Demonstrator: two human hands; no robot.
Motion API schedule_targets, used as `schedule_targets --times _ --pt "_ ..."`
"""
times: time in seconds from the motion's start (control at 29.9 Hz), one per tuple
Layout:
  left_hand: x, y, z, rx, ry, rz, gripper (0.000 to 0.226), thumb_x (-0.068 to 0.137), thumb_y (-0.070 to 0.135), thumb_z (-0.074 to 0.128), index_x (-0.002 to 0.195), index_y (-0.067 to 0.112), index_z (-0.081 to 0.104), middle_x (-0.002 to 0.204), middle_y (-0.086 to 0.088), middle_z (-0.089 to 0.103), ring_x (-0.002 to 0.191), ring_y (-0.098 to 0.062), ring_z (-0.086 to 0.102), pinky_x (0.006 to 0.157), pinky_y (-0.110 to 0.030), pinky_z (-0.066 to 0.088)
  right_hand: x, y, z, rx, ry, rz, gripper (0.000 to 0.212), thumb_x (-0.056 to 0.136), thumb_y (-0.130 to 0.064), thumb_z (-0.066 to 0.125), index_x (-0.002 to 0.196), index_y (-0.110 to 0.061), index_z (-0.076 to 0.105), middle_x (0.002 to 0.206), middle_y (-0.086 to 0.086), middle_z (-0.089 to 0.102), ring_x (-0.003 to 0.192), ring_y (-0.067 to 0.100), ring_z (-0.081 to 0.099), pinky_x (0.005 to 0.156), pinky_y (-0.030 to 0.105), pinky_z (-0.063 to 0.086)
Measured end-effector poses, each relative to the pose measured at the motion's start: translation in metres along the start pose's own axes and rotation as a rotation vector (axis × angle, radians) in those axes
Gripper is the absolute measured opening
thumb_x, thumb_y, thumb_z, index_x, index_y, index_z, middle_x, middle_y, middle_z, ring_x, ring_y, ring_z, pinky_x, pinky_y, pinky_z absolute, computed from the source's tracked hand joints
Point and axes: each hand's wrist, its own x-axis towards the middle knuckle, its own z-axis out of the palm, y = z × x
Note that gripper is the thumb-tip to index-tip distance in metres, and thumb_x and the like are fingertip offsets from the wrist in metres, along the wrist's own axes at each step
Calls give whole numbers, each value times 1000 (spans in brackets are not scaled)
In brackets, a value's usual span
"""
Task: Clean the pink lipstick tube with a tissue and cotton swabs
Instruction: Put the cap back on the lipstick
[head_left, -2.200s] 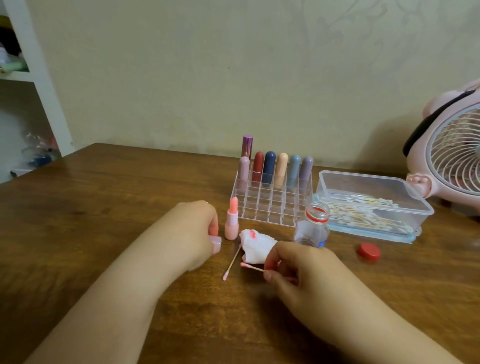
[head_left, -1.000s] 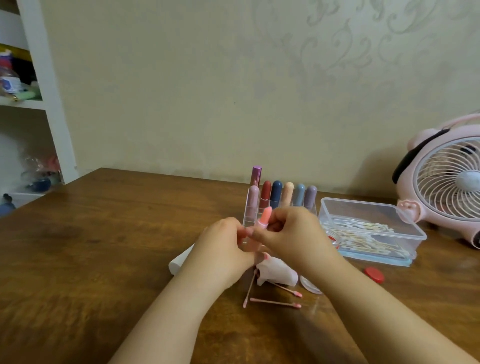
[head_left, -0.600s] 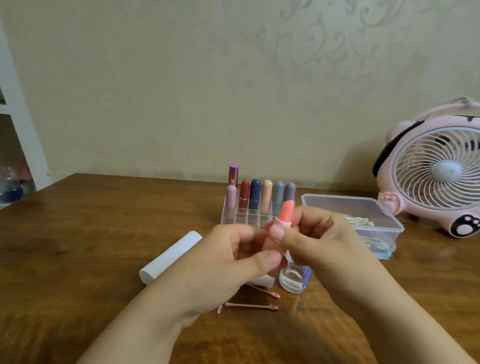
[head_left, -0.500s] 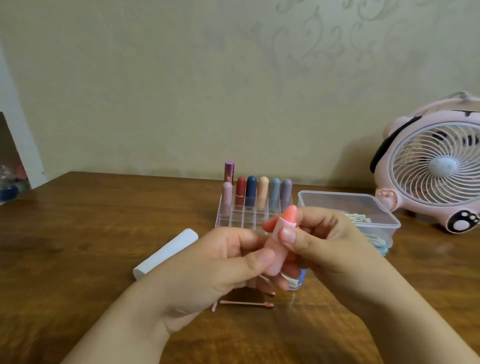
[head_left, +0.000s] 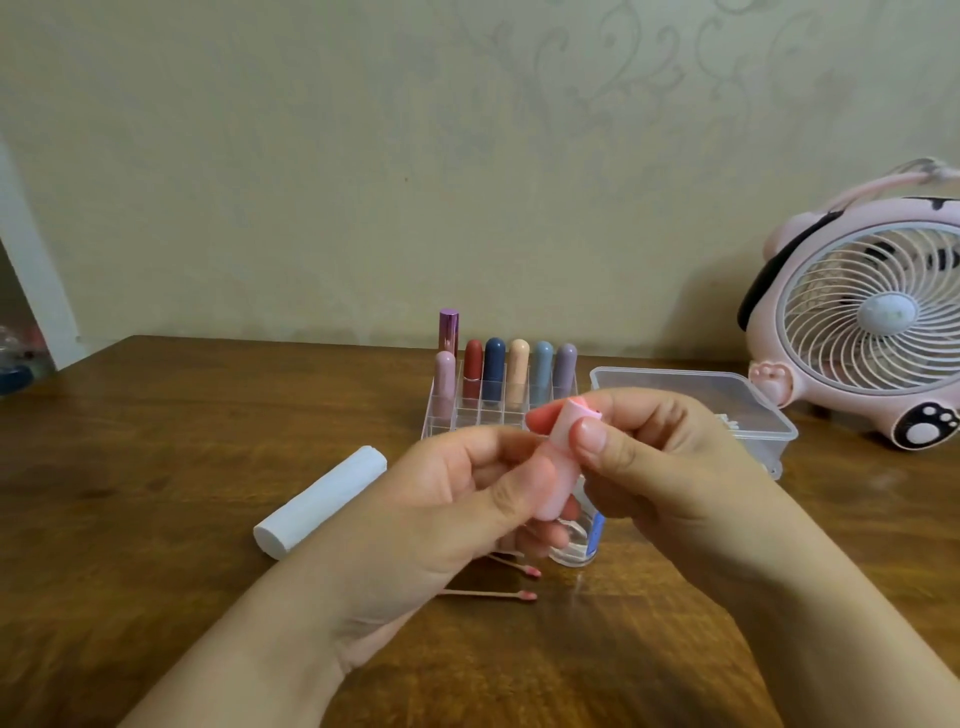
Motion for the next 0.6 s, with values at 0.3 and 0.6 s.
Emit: schedule_targets --times 0.3,0.6 --pt "-2 3 -5 5 -46 -38 21 78 34 62 86 18 74 81 -7 72 78 -17 67 73 -28 55 2 3 8 79 -35 10 26 72 -32 68 92 -17 75 64 8 70 48 14 55 54 26 49" --pt "6 8 -37 -56 525 -58 19 79 23 63 97 16 67 87 -4 72 78 -15 64 71 -29 53 9 10 28 -619 121 201 17 77 -45 61 91 -38 67 70 4 68 60 9 62 54 15 52"
